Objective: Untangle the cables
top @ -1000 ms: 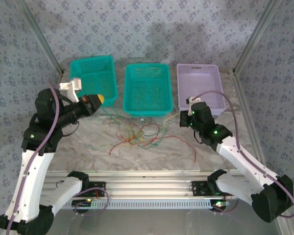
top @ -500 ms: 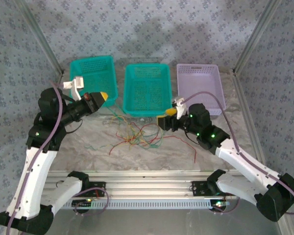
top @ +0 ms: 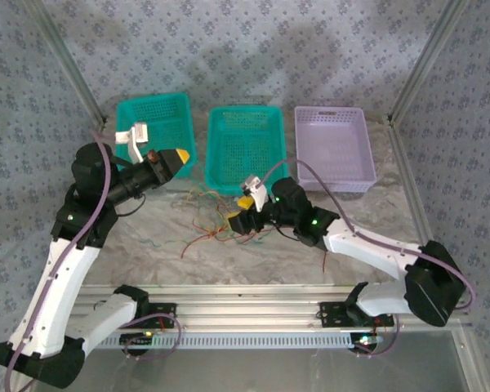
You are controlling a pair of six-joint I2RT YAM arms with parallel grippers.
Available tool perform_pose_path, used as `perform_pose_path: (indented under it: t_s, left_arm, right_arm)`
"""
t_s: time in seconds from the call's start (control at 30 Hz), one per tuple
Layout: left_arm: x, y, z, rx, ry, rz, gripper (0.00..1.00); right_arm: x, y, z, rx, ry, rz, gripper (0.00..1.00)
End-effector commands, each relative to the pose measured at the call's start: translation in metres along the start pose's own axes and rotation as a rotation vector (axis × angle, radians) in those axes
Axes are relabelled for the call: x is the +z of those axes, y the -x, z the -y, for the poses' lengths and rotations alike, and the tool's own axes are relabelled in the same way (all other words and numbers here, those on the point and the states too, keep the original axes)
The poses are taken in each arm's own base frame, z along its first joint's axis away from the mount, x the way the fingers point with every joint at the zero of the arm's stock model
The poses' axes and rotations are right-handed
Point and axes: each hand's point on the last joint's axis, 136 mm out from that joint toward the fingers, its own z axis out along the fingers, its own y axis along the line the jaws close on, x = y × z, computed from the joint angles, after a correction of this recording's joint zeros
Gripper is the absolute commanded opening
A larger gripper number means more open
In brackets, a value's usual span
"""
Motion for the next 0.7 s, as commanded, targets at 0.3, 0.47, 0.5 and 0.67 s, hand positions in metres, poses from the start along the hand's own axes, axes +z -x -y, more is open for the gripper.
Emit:
perform_pose_path:
  t_s: [0.3,0.47,0.5,0.67]
  left_arm:
    - [0.0,0.002,0.012,0.021,-0.04,0.019,0.0]
    - [0.001,0.002,0.013,0.018,-0.049,0.016,0.0]
    - [0.0,0.002,0.014,0.021,-0.049,0.017,0.0]
    - [-0.002,0.002,0.015,0.036,-0.047,0.023,0.0]
  right_arm:
    - [0.023,0.038,0.009,-0.117,-0.105,0.169,0.67]
    - [0.032,0.036,0.017,-0.124,-0.15,0.164,0.63]
    - [0.033,0.035,0.019,-0.121,-0.16,0.165,0.62]
    - [0.035,0.033,0.024,-0.113,-0.177,0.16,0.2]
